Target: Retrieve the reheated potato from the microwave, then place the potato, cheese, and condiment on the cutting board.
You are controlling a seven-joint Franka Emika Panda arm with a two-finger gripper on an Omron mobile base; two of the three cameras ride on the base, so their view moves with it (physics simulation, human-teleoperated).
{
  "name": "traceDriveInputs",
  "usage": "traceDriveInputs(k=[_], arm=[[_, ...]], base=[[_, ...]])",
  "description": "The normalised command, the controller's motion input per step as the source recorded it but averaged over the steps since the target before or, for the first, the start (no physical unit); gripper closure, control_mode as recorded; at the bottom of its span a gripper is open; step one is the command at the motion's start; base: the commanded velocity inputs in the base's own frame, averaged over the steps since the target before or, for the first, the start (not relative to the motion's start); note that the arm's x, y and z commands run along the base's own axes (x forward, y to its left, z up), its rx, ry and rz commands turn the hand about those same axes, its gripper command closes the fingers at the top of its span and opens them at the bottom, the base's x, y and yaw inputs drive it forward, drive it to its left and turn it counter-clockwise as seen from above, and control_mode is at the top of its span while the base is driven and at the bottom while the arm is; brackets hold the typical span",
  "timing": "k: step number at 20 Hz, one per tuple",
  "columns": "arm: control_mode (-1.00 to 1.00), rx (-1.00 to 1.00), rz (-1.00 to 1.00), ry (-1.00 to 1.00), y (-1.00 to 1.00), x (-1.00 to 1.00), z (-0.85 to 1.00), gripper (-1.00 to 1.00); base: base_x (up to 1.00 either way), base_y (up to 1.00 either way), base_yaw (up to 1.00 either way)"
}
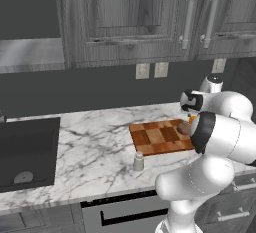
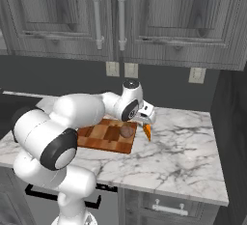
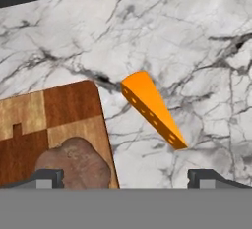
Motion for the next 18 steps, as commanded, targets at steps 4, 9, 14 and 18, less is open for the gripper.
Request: traceDriveInputs(k=[4, 9, 14, 18], arm=[[-1.00, 0.00, 0.10, -0.04, -0.24, 0.11, -0.19, -1.00], [-1.00, 0.00, 0.14, -0.01, -0.23, 0.15, -0.22, -1.00], [-1.00, -0.02, 0.12, 0.00, -0.08, 0.24, -0.18, -1.00], [-1.00, -0.01, 0.09, 0.00, -0.07, 0.28, -0.17, -1.00]], base=[[0.00, 0.00, 0.00], [0.00, 0.00, 0.00], [0.00, 0.00, 0.00], [0.00, 0.00, 0.00]])
